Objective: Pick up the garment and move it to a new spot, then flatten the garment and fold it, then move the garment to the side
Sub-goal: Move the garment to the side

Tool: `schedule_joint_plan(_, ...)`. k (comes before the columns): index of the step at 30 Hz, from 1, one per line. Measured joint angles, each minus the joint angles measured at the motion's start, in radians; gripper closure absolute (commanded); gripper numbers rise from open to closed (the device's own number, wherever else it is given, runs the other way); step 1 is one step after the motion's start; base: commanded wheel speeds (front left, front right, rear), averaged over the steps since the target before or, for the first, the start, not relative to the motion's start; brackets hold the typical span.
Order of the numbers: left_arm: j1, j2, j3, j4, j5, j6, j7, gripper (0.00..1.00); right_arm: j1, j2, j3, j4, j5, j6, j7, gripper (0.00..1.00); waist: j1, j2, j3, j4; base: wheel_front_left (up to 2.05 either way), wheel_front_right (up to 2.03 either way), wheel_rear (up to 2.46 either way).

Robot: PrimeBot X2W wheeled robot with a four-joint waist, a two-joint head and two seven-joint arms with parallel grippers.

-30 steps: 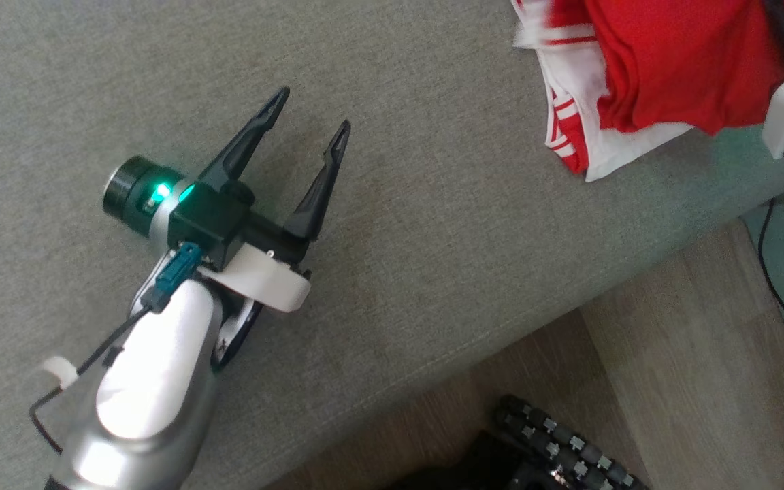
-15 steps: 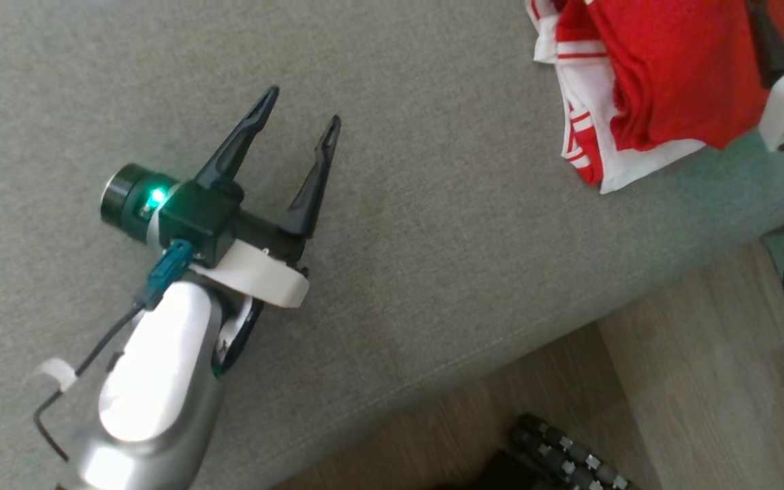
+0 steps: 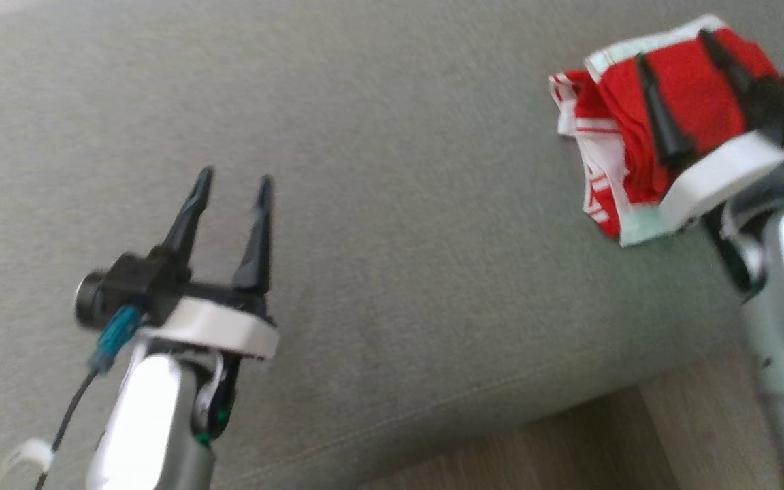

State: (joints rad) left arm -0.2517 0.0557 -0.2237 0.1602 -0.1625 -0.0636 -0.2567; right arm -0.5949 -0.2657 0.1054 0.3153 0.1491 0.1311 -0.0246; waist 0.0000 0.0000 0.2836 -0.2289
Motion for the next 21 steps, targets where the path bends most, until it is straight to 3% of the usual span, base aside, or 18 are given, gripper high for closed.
schedule_joint_plan(9,0.193,-0.007,0.066,-0.054,-0.047,-0.012,0.000,0.00,0.266,0.162,-0.074,-0.041,-0.038,0.000,-0.143,0.00,0.0000,0.0000,-0.172,0.103,0.00,0.00,0.00)
schedule_joint_plan(13,0.259,-0.007,0.074,-0.073,-0.096,0.036,0.000,0.00,0.361,0.191,-0.099,-0.047,-0.058,0.000,-0.170,0.00,-0.0001,0.0000,-0.240,0.140,0.00,0.00,0.00)
schedule_joint_plan(21,0.306,-0.007,0.070,-0.077,-0.103,0.059,0.000,0.00,0.471,0.208,-0.113,-0.053,-0.082,0.000,-0.201,0.00,-0.0001,0.0000,-0.305,0.200,0.00,0.00,0.00)
